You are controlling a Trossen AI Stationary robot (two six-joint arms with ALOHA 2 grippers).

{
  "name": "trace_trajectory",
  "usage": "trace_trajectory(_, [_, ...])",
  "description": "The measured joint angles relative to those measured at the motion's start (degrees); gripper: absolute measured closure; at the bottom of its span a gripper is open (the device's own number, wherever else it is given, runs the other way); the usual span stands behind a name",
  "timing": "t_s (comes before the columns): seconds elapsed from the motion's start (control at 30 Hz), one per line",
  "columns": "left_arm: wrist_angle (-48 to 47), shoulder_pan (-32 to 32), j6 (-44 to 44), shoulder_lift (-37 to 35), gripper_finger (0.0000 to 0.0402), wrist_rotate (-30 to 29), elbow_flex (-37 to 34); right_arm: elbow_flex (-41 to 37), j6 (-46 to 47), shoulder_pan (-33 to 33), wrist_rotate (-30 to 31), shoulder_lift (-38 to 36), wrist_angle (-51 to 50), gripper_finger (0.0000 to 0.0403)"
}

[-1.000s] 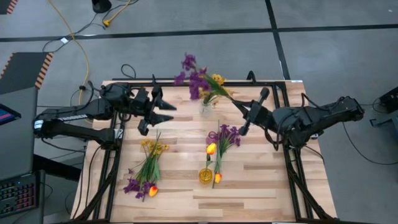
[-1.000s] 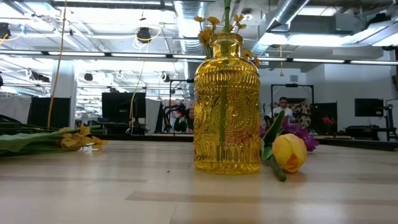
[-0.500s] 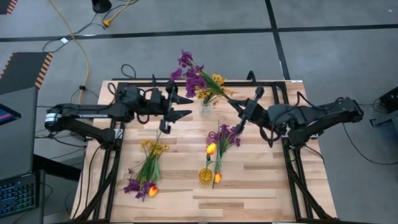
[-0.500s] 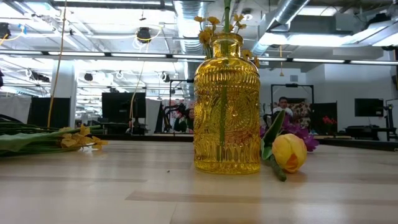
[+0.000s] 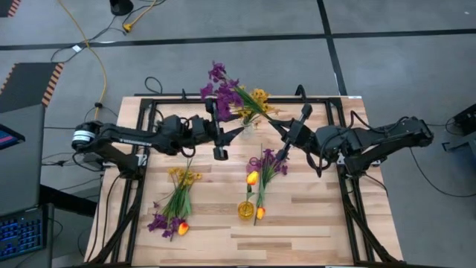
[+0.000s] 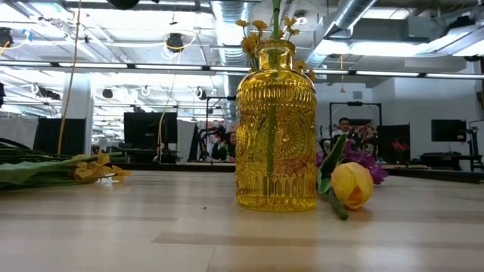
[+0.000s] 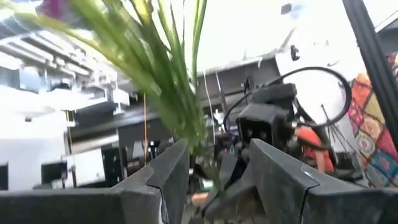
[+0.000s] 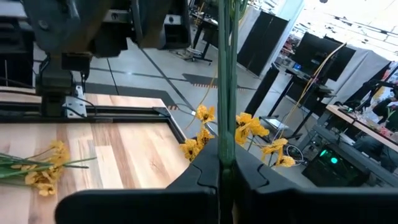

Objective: Sort flowers into vase by color
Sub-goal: Put the middle violet flowers into the violet vase

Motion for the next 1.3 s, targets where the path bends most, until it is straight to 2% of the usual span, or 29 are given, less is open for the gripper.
trace_trajectory(0.17, [5.8, -0.3, -0.7, 2.8, 0.0244, 0.0, 0.0, 0.0, -0.4, 0.0, 0.0, 0.5, 0.0, 0.0368])
trace_trajectory(0.3, [6.2, -0.3, -0.8, 4.7, 0.0244, 0.0, 1.6, 0.0, -0.1, 0.0, -0.1, 1.0, 0.8, 0.0359])
trace_trajectory(0.47, [6.0, -0.3, -0.8, 7.1, 0.0244, 0.1, 3.7, 0.0, -1.5, 0.1, -1.5, 2.1, 2.3, 0.0369])
trace_trajectory(0.7, [5.9, -0.3, -0.9, 7.2, 0.0244, 0.1, 4.5, 0.0, -1.5, 0.1, -1.6, 4.0, 2.6, 0.0358])
trace_trajectory(0.97, [7.3, -0.8, -0.8, 7.2, 0.0244, 0.5, 4.5, 0.0, -1.5, -0.3, -1.6, 5.4, 3.2, 0.0369])
trace_trajectory(1.13, [7.5, -1.1, -0.8, 7.2, 0.0244, 0.3, 4.5, 0.0, -1.5, -0.7, -1.7, 6.2, 3.8, 0.0353])
trace_trajectory(1.3, [7.1, -1.1, -1.4, 7.2, 0.0244, -2.2, 4.5, 0.0, -1.4, -0.7, -1.6, 6.1, 4.6, 0.0366])
